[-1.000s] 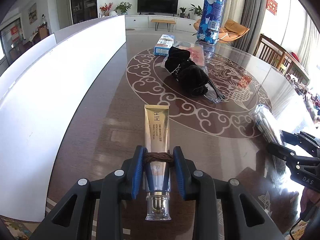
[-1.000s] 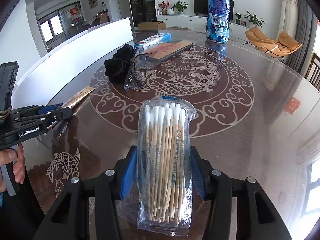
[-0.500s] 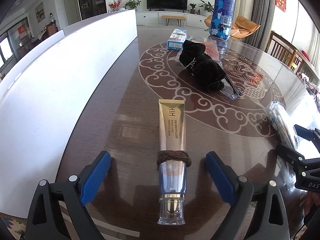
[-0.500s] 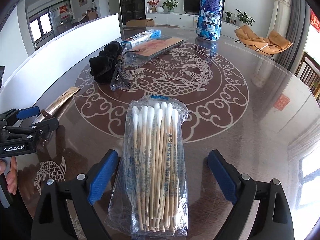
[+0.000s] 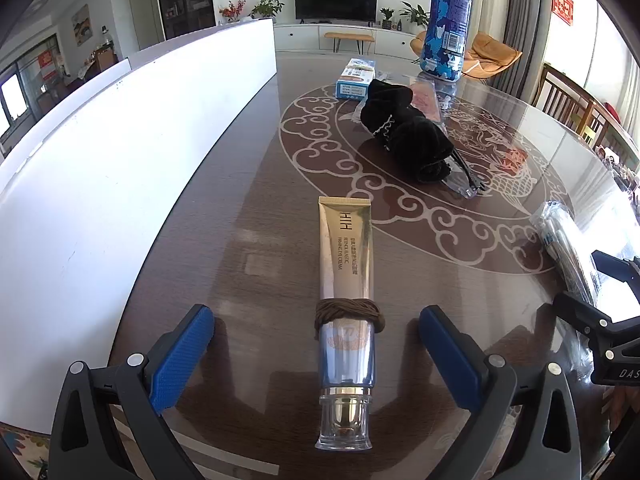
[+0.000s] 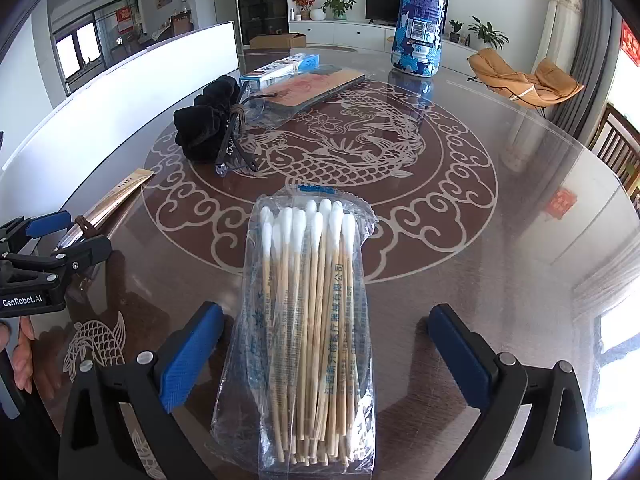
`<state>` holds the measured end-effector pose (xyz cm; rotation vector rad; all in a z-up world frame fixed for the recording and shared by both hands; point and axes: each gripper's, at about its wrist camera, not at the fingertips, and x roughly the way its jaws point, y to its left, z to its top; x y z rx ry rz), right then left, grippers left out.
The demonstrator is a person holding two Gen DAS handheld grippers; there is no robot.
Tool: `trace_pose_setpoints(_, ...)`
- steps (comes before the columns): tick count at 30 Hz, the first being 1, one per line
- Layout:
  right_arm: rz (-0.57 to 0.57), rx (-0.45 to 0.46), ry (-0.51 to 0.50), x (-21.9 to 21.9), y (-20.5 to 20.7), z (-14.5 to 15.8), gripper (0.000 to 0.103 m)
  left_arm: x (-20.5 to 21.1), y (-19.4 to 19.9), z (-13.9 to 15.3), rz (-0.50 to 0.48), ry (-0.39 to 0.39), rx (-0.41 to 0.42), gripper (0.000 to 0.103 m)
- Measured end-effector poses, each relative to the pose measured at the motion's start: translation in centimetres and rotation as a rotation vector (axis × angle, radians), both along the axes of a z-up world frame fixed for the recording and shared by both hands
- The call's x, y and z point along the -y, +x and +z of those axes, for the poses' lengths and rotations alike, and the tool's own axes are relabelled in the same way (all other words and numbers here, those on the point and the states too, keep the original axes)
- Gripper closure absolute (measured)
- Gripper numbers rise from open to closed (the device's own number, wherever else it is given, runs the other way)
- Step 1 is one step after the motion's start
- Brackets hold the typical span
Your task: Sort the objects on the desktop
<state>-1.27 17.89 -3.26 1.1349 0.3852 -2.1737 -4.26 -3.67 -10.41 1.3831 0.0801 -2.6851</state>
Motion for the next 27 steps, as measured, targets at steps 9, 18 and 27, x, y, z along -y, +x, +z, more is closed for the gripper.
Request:
trace_pose_setpoints(9, 0.001, 0.000, 0.001, -0.01, 0.03, 0.00, 0.000, -0.05, 0.12, -0.07, -0.001, 0.001, -0.008, 0.000)
trace_pose_setpoints(18, 0.002, 0.000, 0.001, -0.01, 0.02, 0.01, 0.000, -0.09, 0.11, -0.02, -0.002, 0.003, -0.010, 0.000)
trace_pose_setpoints(27, 0.003, 0.000, 0.002, -0.02, 0.05, 0.02, 0.000, -0.10, 0.12, -0.03, -0.003, 0.004, -0.010, 0.000)
